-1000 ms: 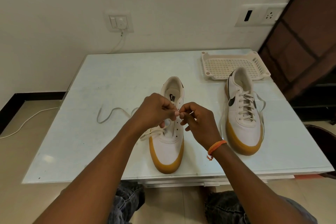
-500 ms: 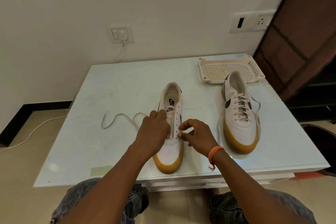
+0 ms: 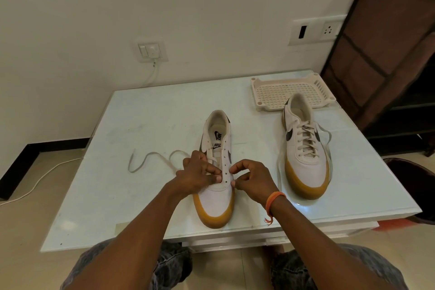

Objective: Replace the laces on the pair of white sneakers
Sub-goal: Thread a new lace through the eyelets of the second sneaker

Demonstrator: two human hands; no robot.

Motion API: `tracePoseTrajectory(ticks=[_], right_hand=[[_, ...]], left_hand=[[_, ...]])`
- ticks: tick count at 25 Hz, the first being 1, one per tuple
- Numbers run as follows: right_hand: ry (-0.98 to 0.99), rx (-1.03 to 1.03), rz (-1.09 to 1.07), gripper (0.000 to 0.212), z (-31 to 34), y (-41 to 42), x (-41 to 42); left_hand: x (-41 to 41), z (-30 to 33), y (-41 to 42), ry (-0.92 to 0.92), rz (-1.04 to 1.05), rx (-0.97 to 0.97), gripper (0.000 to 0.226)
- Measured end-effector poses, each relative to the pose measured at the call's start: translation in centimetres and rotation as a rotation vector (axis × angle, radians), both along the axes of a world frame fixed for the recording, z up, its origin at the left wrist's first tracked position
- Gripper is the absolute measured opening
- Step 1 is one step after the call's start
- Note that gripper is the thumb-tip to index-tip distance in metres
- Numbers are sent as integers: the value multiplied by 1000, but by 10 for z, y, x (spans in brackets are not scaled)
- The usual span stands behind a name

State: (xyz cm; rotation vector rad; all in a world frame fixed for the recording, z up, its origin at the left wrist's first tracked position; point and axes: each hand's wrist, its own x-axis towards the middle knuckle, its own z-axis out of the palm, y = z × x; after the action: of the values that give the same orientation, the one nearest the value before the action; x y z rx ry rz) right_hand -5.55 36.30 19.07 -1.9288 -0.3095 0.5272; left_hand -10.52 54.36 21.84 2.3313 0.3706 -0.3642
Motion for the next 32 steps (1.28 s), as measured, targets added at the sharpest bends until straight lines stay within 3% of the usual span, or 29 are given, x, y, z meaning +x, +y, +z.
tracePoseTrajectory(ticks=[3,8,16,20,24,32], right_hand=[[43,30,6,30,-3,1,1],[64,28,15,29,-4,3,4],[121,73,-18,31,-1,0,-3],[139,87,-90,31,-3,2,-7],[162,88,-111,33,0,2,-7],[-68,-75,-53,21,8,-1,-22]], left_hand=[[5,-3,9,70,-29,-94,19],[10,-4,12,139,-56,-144,8],[8,-4,5,125,-62,-55,9],[7,-4,4,110,-105,61,25],[4,-1,0,91,16,-116,16],[10,0,1,102,-11,-146,11]])
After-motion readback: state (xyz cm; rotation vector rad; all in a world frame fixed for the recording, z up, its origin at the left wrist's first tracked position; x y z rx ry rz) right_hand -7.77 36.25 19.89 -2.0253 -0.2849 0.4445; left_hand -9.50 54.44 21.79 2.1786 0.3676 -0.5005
